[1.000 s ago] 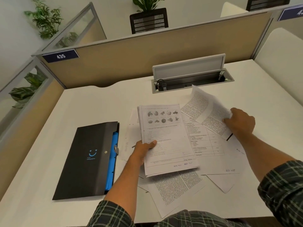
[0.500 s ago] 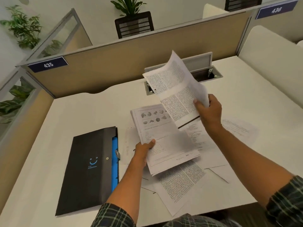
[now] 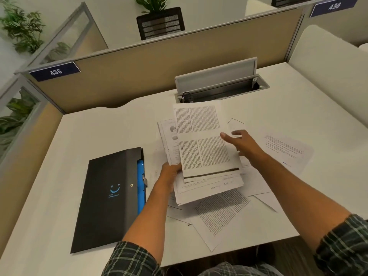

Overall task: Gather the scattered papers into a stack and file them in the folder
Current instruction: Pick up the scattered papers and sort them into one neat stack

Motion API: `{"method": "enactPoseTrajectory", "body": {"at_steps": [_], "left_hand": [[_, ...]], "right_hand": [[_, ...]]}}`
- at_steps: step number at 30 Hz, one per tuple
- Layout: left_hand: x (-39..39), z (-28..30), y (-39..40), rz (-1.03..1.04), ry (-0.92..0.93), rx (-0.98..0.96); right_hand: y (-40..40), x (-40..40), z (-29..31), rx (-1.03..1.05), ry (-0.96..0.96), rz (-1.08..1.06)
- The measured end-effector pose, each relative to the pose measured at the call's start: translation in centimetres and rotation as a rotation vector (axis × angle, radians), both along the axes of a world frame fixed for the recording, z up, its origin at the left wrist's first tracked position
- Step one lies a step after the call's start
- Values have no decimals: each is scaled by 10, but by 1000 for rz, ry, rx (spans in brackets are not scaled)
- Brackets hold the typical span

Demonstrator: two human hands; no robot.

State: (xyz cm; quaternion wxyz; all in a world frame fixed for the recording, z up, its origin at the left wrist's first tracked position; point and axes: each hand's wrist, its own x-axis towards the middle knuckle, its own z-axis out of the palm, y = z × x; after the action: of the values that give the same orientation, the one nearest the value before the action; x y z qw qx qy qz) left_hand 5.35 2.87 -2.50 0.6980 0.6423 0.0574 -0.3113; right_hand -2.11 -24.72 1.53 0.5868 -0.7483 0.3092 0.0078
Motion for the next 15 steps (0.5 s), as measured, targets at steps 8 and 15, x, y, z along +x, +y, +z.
{"method": "enactPoseTrajectory", "body": {"at_steps": [8, 15], "left_hand": [[0, 14, 1, -153, -95, 156], [8, 34, 0, -154, -144, 51]], "right_hand": [[15, 12, -19, 246, -216, 101], [20, 8, 1, 347, -478, 97]]}}
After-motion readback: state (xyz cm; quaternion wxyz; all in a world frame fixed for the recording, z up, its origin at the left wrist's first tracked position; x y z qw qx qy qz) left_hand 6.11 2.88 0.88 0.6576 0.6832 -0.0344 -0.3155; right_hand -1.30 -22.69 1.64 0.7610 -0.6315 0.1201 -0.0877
